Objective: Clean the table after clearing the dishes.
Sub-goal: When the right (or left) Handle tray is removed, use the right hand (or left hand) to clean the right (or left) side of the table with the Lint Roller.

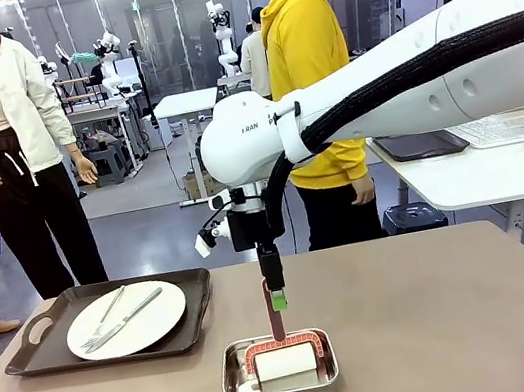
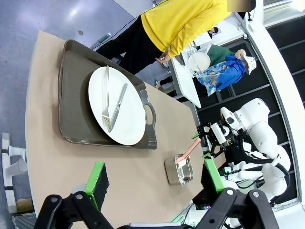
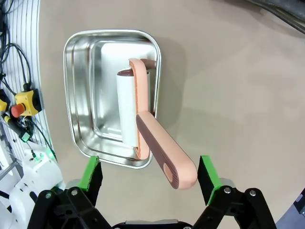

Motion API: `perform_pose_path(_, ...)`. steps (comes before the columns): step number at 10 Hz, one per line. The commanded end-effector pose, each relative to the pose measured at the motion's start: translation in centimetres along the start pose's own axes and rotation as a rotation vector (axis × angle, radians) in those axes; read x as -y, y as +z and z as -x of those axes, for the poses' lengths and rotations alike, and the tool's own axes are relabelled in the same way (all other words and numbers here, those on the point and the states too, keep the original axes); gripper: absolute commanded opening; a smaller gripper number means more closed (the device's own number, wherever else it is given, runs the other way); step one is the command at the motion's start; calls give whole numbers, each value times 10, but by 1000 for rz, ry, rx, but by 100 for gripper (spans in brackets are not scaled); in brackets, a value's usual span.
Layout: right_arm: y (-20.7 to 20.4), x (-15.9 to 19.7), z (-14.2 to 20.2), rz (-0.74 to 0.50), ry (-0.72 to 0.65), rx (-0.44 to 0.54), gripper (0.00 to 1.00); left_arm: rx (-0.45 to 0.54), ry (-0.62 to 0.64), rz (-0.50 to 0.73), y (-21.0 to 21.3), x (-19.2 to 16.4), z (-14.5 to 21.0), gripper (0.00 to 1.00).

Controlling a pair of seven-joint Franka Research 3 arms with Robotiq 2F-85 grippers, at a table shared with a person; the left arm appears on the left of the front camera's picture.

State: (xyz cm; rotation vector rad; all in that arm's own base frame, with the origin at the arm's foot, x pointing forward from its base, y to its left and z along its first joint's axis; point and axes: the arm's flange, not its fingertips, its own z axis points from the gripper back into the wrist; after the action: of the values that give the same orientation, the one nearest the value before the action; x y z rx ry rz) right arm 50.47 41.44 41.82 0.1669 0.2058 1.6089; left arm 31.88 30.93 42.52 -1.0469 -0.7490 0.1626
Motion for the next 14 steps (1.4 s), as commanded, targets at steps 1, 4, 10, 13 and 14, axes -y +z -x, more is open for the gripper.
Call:
perform_pose_path(1,0,-2,-1,-3,0,20,100,2,-8,12,3,2,0,100)
perform_pose_path(4,0,-2,-1,-3,0,20,100,2,-8,12,3,2,0,100)
perform_pose_path(10,31,-12,133,-319,-491,702,100,2,-8,12,3,2,0,100)
perform_pose_path(13,9,-10,271,-703,-799,1037,100,2,-8,12,3,2,0,100)
perform_pose_path(14,-2,-13,320,-751,-875,1141,100,2,-8,12,3,2,0,100)
